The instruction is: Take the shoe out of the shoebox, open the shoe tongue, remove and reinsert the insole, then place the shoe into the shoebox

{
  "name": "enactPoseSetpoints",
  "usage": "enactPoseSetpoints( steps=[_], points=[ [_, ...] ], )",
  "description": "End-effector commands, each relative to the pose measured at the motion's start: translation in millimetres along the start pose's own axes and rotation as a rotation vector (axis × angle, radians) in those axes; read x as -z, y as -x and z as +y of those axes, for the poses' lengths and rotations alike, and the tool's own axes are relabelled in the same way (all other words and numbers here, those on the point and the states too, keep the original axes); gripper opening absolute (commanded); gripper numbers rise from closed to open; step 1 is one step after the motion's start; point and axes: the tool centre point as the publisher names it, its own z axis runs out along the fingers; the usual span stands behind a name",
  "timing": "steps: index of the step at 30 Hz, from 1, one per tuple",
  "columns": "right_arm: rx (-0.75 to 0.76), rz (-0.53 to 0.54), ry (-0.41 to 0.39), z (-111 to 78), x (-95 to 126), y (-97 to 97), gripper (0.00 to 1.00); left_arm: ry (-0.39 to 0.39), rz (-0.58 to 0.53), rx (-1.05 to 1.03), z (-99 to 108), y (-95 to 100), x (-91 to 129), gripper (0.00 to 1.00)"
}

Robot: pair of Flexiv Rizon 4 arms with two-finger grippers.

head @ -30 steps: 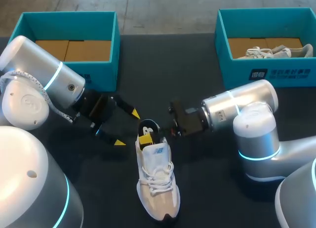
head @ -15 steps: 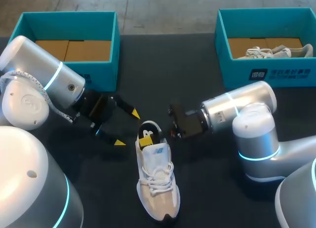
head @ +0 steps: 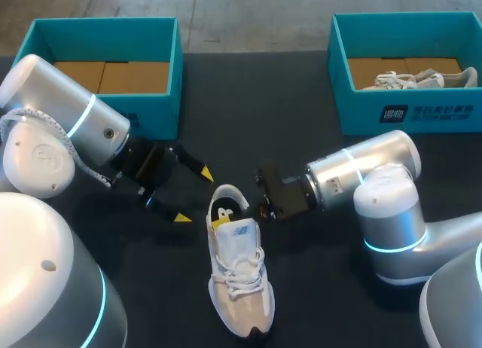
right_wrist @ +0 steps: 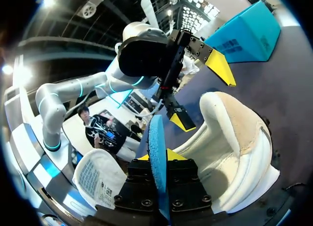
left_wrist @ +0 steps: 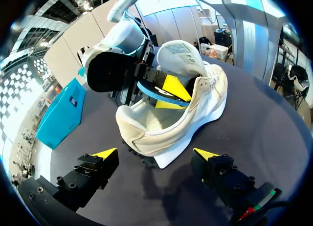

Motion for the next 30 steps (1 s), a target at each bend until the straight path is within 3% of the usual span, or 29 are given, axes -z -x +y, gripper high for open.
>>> enactPoseSetpoints(
  steps=[1,3,5,7,11,30],
  points=[
    [0.019,-0.026,0.008,3.8,0.7,-6.0,0.07,0.004,0.002,0.0,-0.6,-0.1,-0.1,1.0],
    [0.032,-0.036,0.013,7.0,2.2,-7.0,0.31,0.004,0.002,0.0,-0.6,-0.1,-0.1,1.0],
    [0.043,-0.044,0.015,10.3,3.4,-7.9,0.39,0.004,0.002,0.0,-0.6,-0.1,-0.1,1.0],
    [0.051,-0.054,0.011,13.0,4.2,-7.8,0.42,0.004,0.002,0.0,-0.6,-0.1,-0.1,1.0],
    [0.06,-0.067,0.009,17.3,6.0,-8.1,0.44,0.004,0.002,0.0,-0.6,-0.1,-0.1,1.0],
    [0.055,-0.174,0.018,26.4,18.2,-6.4,0.35,0.004,0.002,0.0,-0.6,-0.1,-0.1,1.0]
  ],
)
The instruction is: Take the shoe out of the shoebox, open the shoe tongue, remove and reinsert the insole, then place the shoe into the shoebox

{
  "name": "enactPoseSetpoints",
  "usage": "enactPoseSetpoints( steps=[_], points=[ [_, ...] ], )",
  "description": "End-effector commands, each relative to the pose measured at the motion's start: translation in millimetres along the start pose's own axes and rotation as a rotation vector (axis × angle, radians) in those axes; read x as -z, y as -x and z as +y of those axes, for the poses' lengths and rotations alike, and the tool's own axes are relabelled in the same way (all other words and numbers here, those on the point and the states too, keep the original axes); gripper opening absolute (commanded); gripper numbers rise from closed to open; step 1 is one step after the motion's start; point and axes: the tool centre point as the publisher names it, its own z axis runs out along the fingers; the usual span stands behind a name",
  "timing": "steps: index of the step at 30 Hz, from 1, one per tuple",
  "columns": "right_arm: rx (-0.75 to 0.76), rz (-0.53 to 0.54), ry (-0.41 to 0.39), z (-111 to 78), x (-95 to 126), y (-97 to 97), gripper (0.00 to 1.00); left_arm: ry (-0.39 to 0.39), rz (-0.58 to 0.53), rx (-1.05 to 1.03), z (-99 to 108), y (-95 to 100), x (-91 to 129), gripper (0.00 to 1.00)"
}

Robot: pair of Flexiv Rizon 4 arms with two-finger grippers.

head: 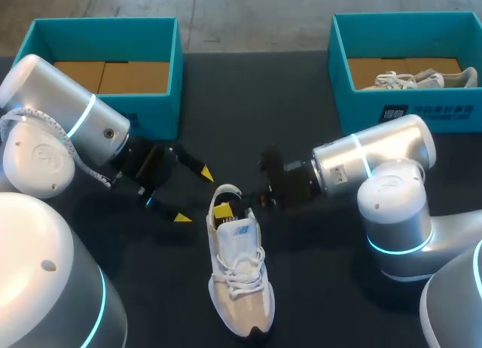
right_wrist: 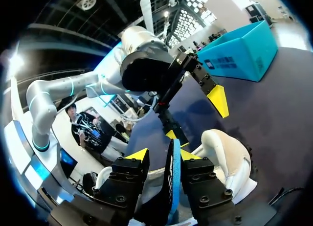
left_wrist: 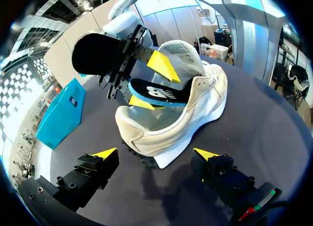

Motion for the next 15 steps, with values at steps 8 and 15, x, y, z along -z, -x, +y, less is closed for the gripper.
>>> enactPoseSetpoints(
  steps=[8,15],
  points=[
    [-0.009,-0.039,0.042,-2.5,6.5,3.9,0.0,0.004,0.002,0.0,-0.7,-0.1,-0.1,1.0],
    [-0.029,-0.046,0.028,-5.1,2.4,8.7,0.0,0.004,0.002,0.0,-0.7,-0.1,-0.1,1.0]
  ],
)
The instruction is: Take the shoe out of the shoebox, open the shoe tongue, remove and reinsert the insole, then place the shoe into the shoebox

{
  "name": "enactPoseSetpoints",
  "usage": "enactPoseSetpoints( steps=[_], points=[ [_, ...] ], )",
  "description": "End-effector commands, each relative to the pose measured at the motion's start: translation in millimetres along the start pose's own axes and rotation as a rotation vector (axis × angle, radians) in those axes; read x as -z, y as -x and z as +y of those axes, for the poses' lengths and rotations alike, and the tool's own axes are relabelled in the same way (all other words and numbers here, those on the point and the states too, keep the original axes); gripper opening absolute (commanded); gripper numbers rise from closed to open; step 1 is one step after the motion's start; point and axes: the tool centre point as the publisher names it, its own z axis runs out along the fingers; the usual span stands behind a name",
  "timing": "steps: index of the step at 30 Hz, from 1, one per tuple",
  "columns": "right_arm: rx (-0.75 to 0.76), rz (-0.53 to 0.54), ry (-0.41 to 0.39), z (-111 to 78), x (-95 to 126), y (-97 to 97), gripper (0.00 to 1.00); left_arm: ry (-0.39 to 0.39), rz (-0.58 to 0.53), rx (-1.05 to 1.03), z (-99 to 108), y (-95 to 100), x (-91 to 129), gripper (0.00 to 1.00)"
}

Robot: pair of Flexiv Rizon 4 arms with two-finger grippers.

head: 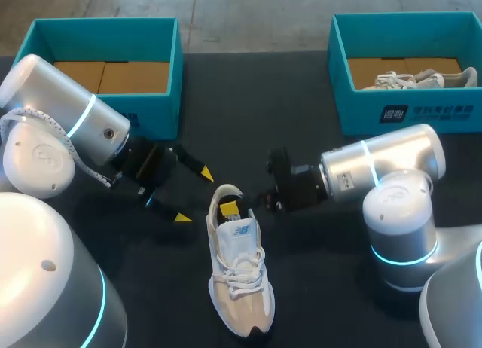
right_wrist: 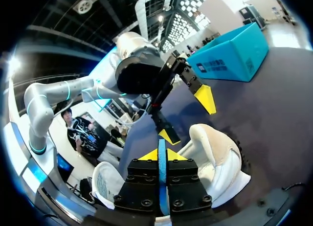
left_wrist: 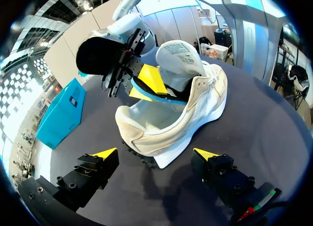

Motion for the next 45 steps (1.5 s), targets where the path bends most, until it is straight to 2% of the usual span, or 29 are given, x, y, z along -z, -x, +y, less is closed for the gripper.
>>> enactPoseSetpoints(
  steps=[1,14,19,22,23,25,26,29,45],
  points=[
    [-0.008,-0.007,-0.017,-0.1,-6.4,0.8,0.0,0.004,0.002,0.0,-0.6,-0.1,-0.1,1.0],
    [-0.076,0.036,-0.132,-20.9,-20.5,1.8,0.0,0.004,0.002,0.0,-0.6,-0.1,-0.1,1.0],
    [-0.089,0.042,-0.139,-28.7,-20.1,1.6,0.0,0.004,0.002,0.0,-0.6,-0.1,-0.1,1.0],
    [-0.065,0.024,-0.124,-23.2,-15.6,-0.9,0.0,0.004,0.002,0.0,-0.6,-0.1,-0.1,1.0],
    [-0.052,0.019,-0.122,-20.4,-14.4,-1.7,0.04,0.004,0.002,0.0,-0.6,-0.1,-0.1,1.0],
    [-0.029,0.011,-0.118,-14.9,-12.8,-3.1,0.29,0.004,0.002,0.0,-0.6,-0.1,-0.1,1.0],
    [-0.017,0.008,-0.116,-12.3,-12.4,-3.9,0.35,0.004,0.002,0.0,-0.6,-0.1,-0.1,1.0],
    [0.014,-0.01,-0.114,-5.5,-11.4,-5.1,0.44,0.004,0.002,0.0,-0.6,-0.1,-0.1,1.0],
    [0.088,-0.094,-0.076,10.8,-1.0,-12.2,0.48,0.004,0.002,0.0,-0.6,-0.1,-0.1,1.0]
  ],
)
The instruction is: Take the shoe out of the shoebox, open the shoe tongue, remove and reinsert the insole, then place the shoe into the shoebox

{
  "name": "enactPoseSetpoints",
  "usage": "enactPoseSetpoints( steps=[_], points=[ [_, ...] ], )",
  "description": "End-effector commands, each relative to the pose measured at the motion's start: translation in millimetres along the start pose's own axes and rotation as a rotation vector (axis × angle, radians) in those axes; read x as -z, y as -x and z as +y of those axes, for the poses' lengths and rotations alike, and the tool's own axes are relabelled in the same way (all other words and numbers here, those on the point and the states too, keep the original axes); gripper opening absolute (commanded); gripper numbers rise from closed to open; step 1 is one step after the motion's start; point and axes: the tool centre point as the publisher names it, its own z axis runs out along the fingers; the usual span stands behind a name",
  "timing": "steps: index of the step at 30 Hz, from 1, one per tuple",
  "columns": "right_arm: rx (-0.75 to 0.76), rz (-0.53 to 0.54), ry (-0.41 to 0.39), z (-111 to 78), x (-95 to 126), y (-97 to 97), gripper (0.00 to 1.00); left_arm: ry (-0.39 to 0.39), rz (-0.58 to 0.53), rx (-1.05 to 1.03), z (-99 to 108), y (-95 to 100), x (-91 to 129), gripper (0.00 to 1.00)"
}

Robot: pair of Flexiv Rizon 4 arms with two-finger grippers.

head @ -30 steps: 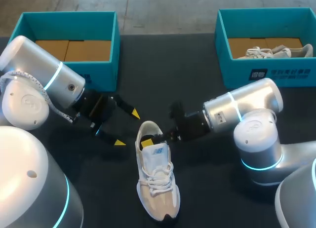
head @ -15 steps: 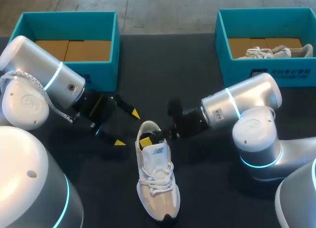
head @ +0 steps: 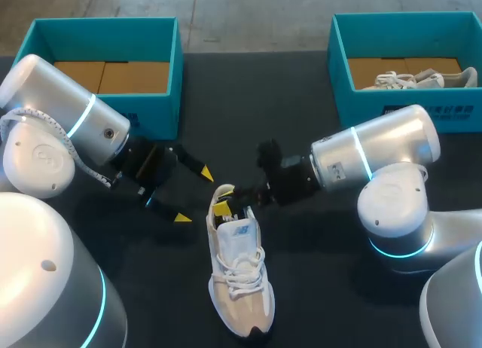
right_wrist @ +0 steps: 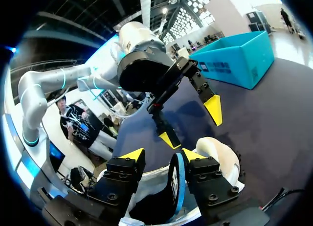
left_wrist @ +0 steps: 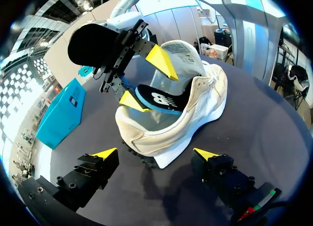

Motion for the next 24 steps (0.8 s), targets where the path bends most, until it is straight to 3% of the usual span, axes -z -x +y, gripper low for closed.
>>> enactPoseSetpoints(
  steps=[1,15,24],
  points=[
    [-0.007,-0.035,-0.004,-0.7,4.2,-5.3,0.48,0.004,0.002,0.0,-0.6,-0.1,-0.1,1.0],
    [0.055,-0.095,0.011,15.2,17.8,-12.6,0.56,0.004,0.002,0.0,-0.6,-0.1,-0.1,1.0],
    [0.027,-0.141,0.019,8.1,31.9,-10.7,0.58,0.004,0.002,0.0,-0.6,-0.1,-0.1,1.0]
  ],
)
